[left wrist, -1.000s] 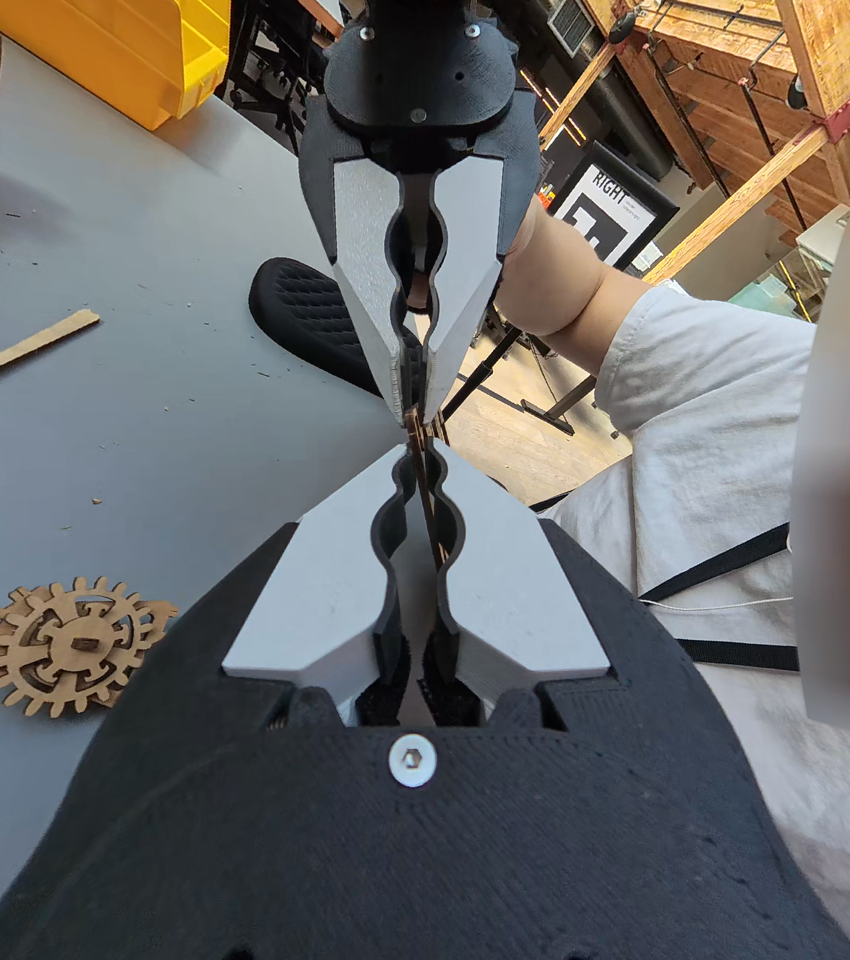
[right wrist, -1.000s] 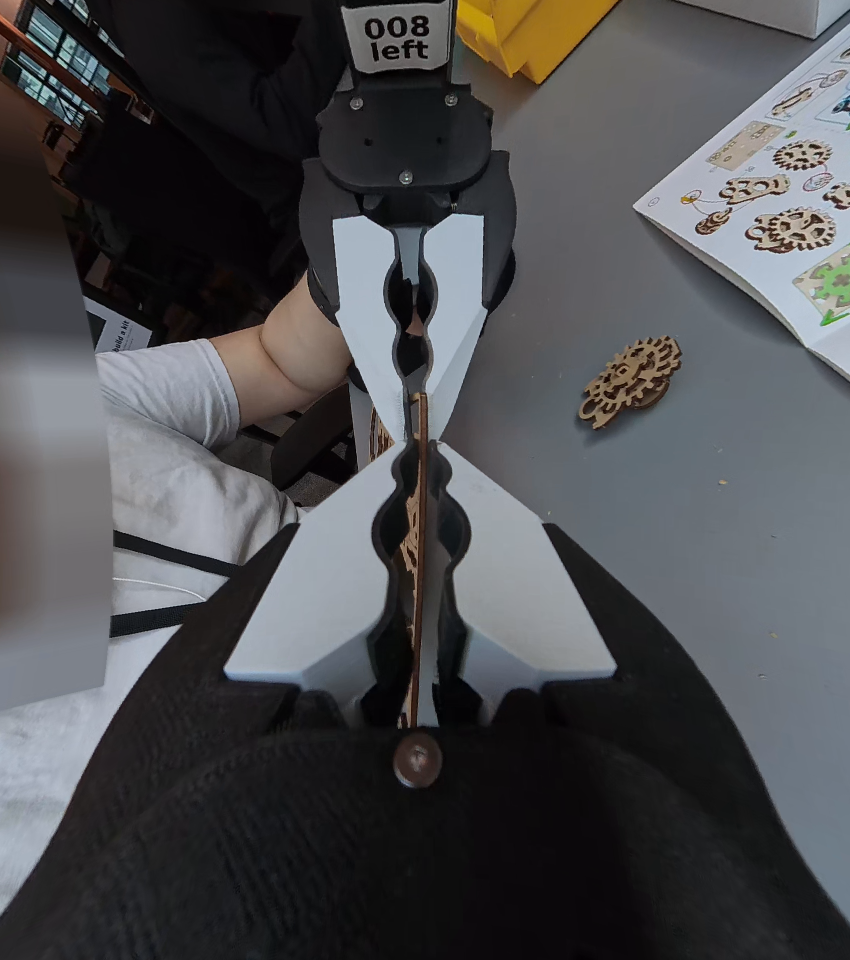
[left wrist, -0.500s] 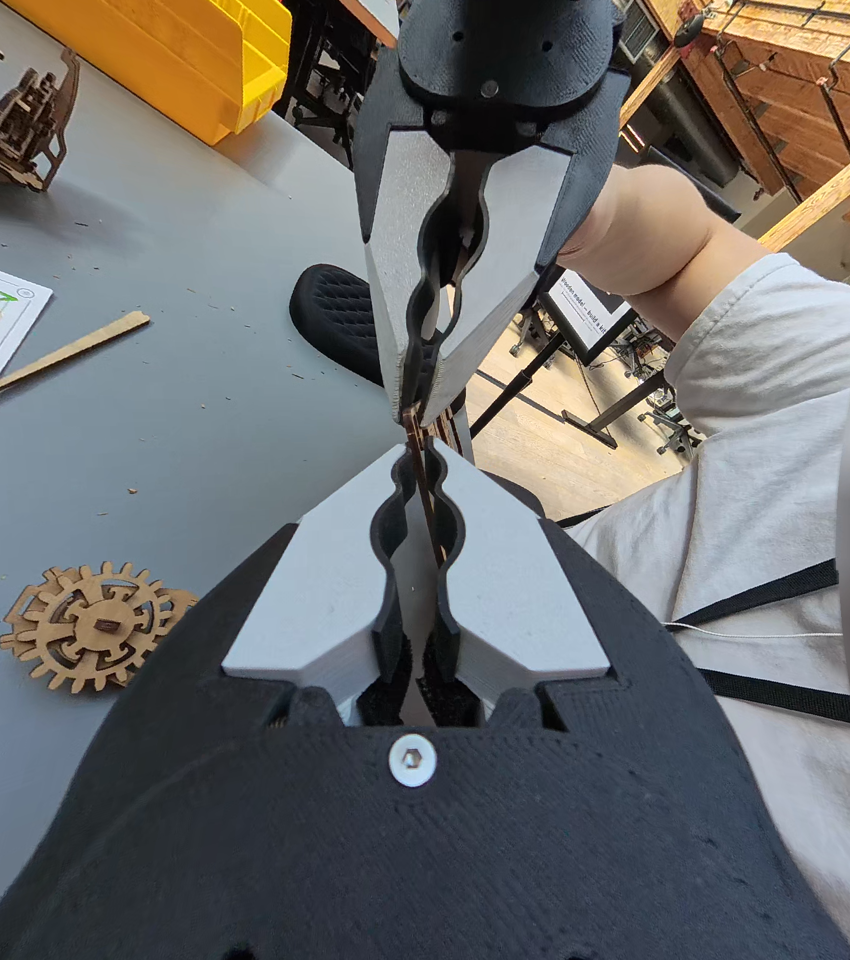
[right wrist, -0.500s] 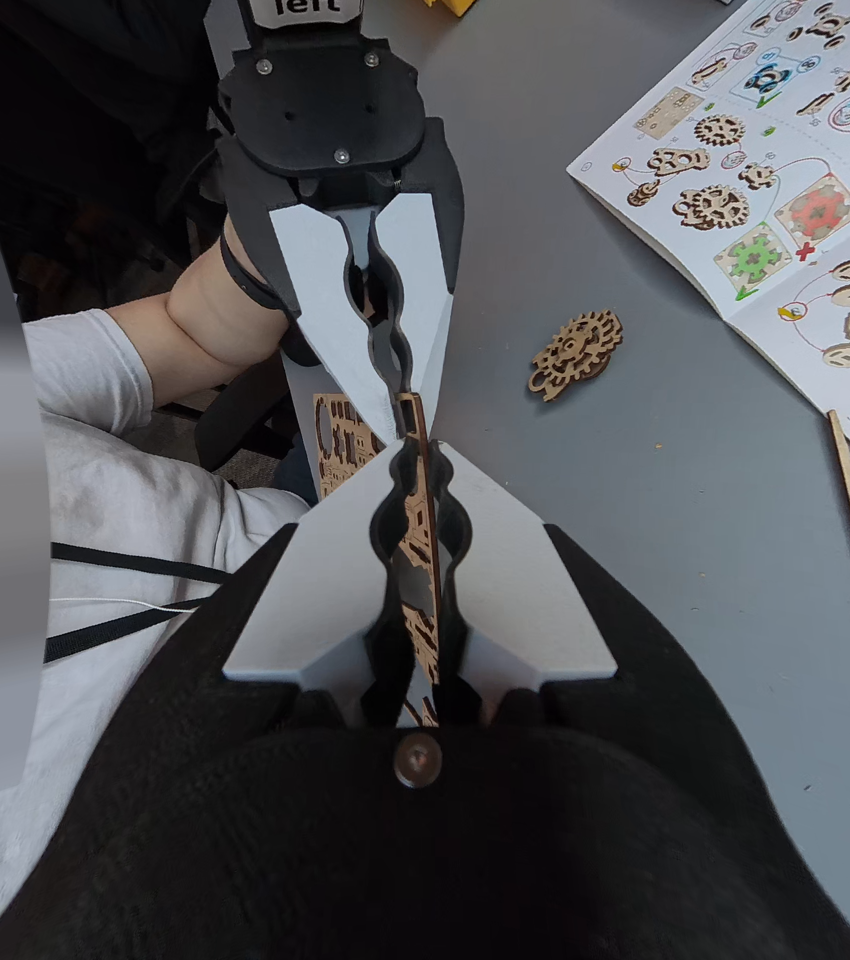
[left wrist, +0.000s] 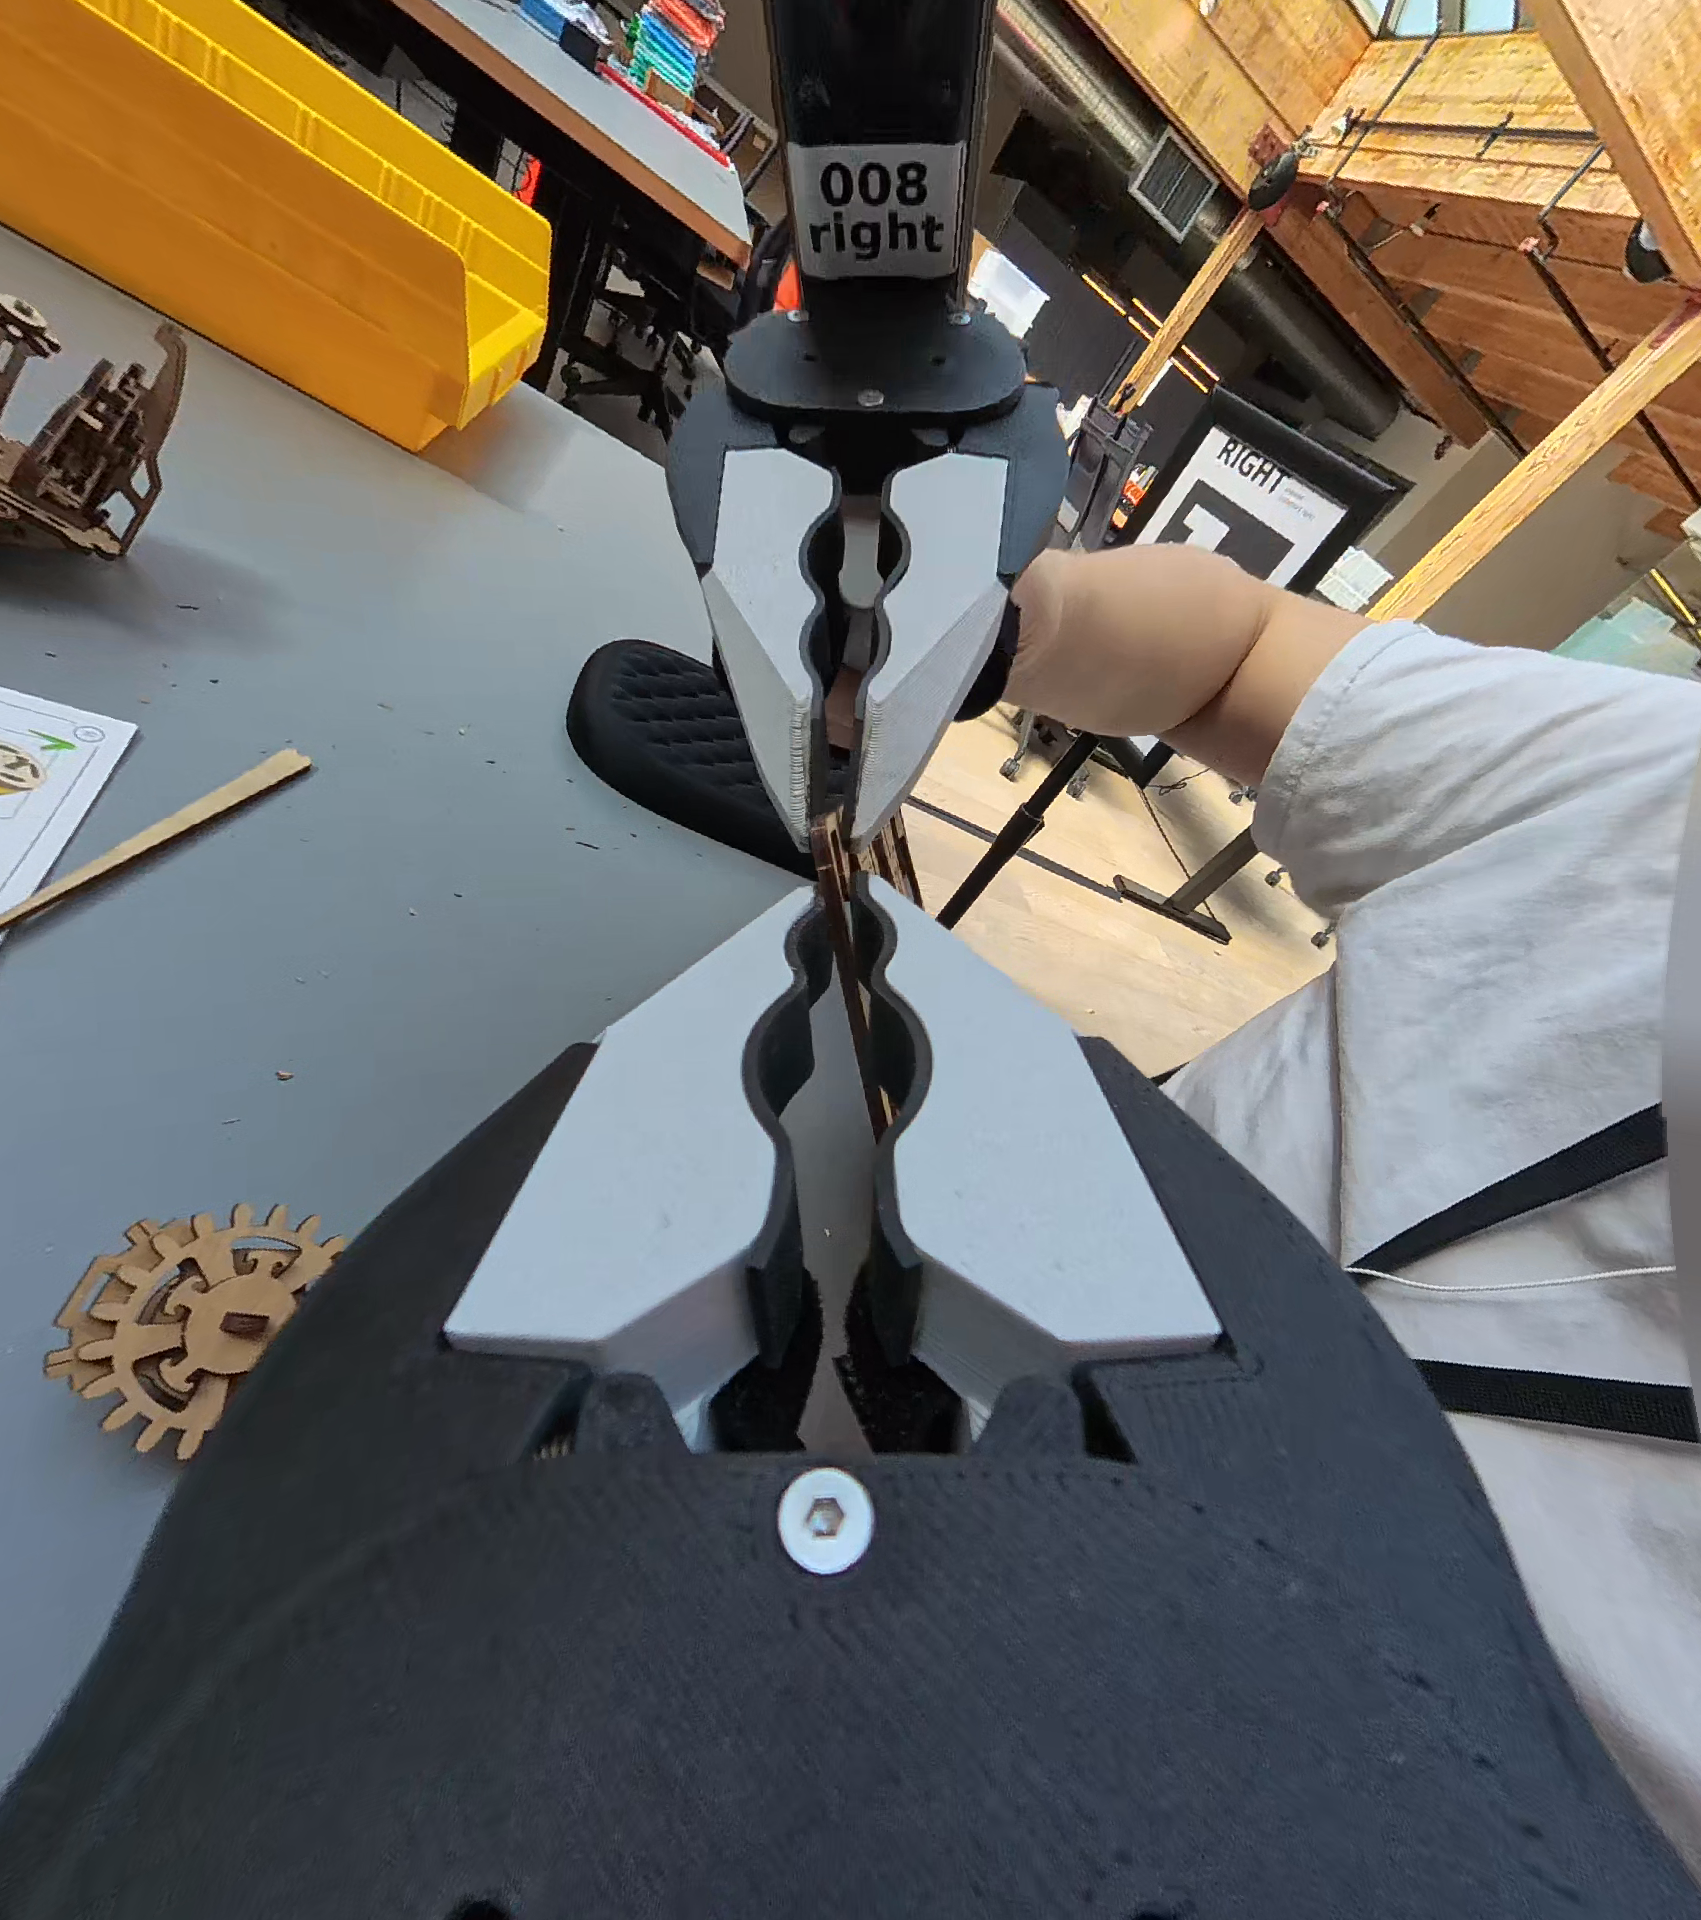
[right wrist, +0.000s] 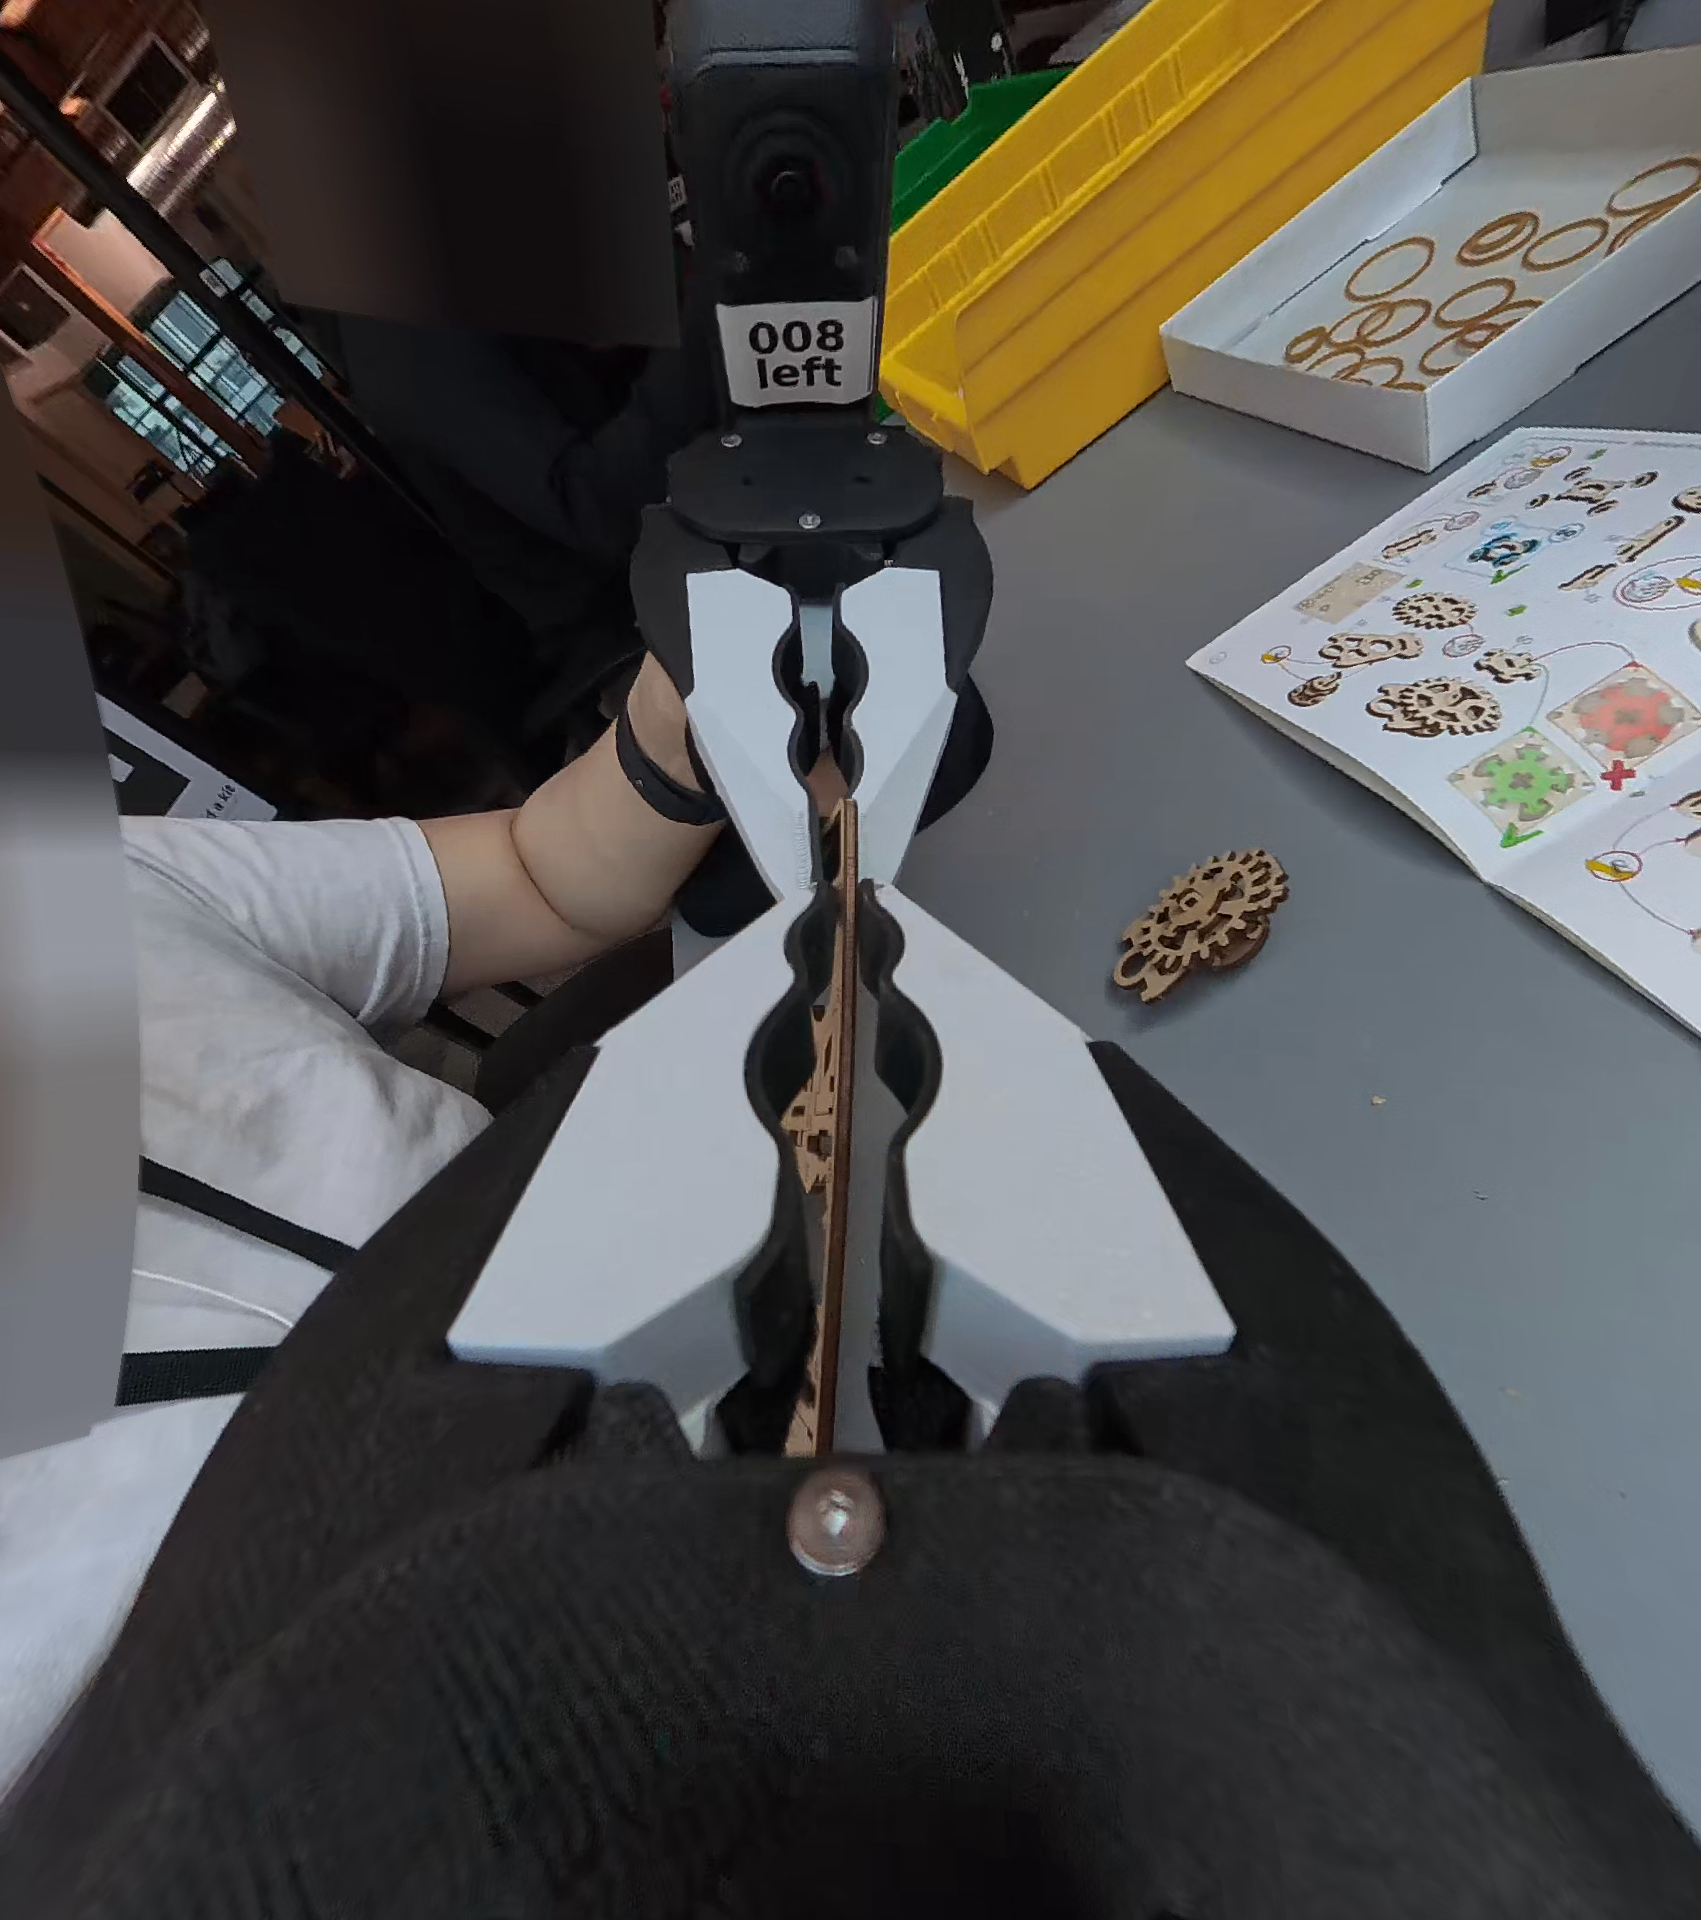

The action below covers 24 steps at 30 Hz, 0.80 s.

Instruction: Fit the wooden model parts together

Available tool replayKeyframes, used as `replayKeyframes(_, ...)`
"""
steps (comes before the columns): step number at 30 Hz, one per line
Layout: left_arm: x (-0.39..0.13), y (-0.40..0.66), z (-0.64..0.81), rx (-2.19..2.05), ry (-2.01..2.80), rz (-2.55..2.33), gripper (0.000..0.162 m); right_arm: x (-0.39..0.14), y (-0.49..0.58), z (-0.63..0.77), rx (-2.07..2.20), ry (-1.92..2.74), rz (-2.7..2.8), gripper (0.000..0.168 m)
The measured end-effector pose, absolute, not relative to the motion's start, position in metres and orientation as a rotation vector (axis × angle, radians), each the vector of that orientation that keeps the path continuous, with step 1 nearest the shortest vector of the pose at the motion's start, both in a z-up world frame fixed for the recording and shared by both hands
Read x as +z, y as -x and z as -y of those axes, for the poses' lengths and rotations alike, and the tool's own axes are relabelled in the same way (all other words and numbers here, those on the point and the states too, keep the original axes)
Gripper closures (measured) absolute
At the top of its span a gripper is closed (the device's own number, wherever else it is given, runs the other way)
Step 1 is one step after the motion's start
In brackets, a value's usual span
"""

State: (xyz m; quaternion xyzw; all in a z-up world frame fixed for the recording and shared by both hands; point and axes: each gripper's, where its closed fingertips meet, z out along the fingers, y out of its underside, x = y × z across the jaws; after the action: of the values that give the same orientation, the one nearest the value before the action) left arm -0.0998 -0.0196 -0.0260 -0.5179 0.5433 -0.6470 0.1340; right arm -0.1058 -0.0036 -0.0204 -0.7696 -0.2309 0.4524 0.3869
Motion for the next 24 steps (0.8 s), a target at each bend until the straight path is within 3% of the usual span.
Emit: replayKeyframes(24,-0.0285,0.0955,0.0199,-1.862,1.563,-1.49,0.162,-0.0256,0.1031,0.0046,1.194,1.957,0.433,0.165)
